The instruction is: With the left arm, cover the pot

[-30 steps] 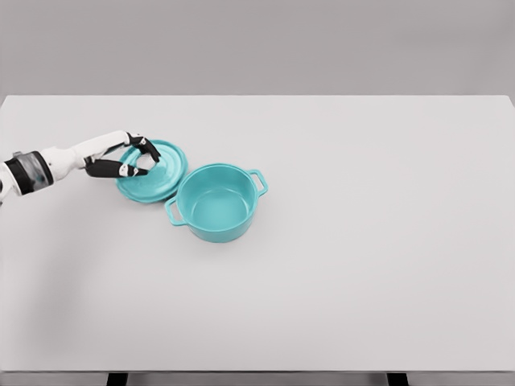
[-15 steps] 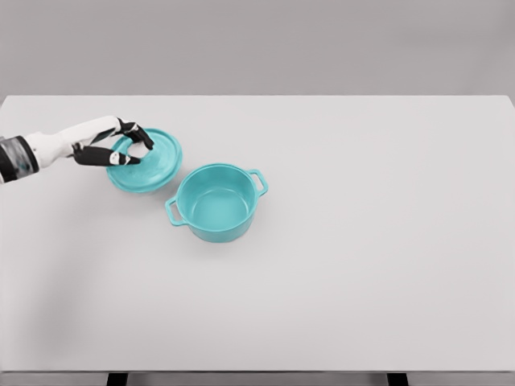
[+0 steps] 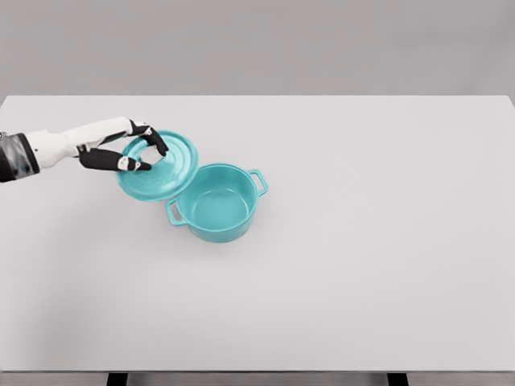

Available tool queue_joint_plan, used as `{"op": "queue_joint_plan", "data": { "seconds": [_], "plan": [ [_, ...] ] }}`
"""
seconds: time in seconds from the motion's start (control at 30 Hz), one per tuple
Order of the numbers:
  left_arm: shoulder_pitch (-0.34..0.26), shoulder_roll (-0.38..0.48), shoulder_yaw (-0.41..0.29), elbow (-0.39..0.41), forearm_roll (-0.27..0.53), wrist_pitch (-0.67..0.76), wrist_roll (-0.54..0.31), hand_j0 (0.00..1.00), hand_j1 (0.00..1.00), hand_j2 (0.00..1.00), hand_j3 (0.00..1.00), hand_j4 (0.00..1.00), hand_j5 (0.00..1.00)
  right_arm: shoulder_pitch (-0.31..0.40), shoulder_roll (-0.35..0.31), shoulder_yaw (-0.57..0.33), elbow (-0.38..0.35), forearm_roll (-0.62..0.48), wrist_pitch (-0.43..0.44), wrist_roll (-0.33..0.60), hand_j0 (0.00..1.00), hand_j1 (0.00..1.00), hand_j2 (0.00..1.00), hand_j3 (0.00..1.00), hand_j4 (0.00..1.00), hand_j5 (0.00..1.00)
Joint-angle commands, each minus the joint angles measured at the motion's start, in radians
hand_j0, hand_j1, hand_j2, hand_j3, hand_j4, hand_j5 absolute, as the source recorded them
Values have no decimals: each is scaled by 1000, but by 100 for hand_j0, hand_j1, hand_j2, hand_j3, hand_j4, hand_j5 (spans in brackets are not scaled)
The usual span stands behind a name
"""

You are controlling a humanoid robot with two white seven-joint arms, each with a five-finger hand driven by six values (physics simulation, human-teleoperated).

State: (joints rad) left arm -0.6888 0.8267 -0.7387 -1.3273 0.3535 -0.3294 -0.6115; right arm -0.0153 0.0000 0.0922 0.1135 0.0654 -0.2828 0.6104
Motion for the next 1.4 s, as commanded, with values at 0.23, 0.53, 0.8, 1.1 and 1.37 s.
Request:
{"op": "queue_joint_plan", "data": {
  "seconds": [0.23, 0.53, 0.8, 1.1, 1.37],
  "plan": [
    [3, -5, -39, -52, 7, 7, 1, 50, 50, 50, 50, 50, 50, 0, 0, 0, 0, 1, -1, 0, 100, 100, 100, 100, 100, 100],
    [11, -57, -60, -73, -13, 15, 1, 50, 50, 50, 50, 50, 50, 0, 0, 0, 0, 1, -1, 0, 100, 100, 100, 100, 100, 100],
    [5, -98, -80, -66, -27, 18, 1, 50, 50, 50, 50, 50, 50, 0, 0, 0, 0, 1, -1, 0, 100, 100, 100, 100, 100, 100],
    [3, -129, -80, -64, -37, 43, 1, 50, 50, 50, 50, 50, 50, 0, 0, 0, 0, 1, -1, 0, 100, 100, 100, 100, 100, 100],
    [5, -135, -82, -72, -39, 43, 1, 50, 50, 50, 50, 50, 50, 0, 0, 0, 0, 1, -1, 0, 100, 100, 100, 100, 100, 100]
  ]
}}
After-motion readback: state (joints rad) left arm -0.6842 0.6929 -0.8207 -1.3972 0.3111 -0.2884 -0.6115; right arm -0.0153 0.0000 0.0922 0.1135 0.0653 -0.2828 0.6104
